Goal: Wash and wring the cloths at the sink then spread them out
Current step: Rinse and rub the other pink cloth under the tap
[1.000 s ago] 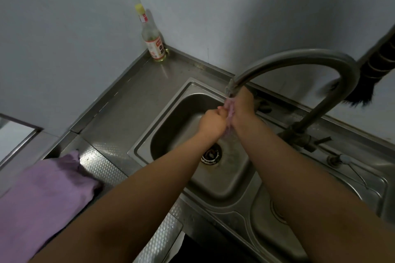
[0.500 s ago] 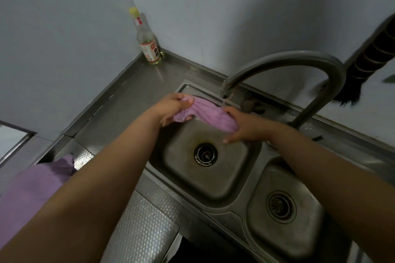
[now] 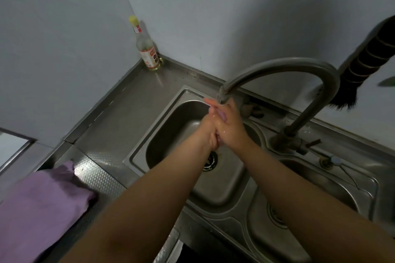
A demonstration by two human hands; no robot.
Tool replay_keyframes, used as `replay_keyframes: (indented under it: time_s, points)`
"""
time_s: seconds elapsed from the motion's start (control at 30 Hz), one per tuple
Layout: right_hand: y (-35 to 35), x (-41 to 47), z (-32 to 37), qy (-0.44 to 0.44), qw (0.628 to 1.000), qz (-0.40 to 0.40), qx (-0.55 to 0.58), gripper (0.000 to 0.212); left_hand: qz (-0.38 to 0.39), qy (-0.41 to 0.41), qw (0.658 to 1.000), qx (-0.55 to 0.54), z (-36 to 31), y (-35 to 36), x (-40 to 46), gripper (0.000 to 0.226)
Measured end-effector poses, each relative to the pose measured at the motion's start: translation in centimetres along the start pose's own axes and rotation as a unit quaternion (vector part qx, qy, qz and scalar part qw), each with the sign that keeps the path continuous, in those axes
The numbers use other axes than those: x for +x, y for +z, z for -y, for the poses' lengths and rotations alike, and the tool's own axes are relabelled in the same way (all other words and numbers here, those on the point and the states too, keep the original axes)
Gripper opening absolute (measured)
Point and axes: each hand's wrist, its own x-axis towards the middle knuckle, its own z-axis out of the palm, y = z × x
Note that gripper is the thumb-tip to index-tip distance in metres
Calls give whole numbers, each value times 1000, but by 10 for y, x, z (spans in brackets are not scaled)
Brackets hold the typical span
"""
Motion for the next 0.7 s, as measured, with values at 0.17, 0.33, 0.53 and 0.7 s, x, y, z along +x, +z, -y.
replay_keyframes:
  time_s: [0.17, 0.33, 0.53, 0.7]
  points:
    - [-6, 22, 13, 64, 992, -98, -47, 26, -18, -50, 996, 69, -3, 4, -3, 47]
    - [0, 44, -1, 109, 979, -149, -85, 21, -50, -33, 993, 106, 4, 1, 3, 44]
    - [6, 57, -10, 200, 958, -203, 39, 33, -77, 17, 989, 125, 18, -2, 1, 53]
    - [-2, 54, 10, 267, 881, -258, 293, 33, -51, 44, 992, 108, 17, -14, 4, 45]
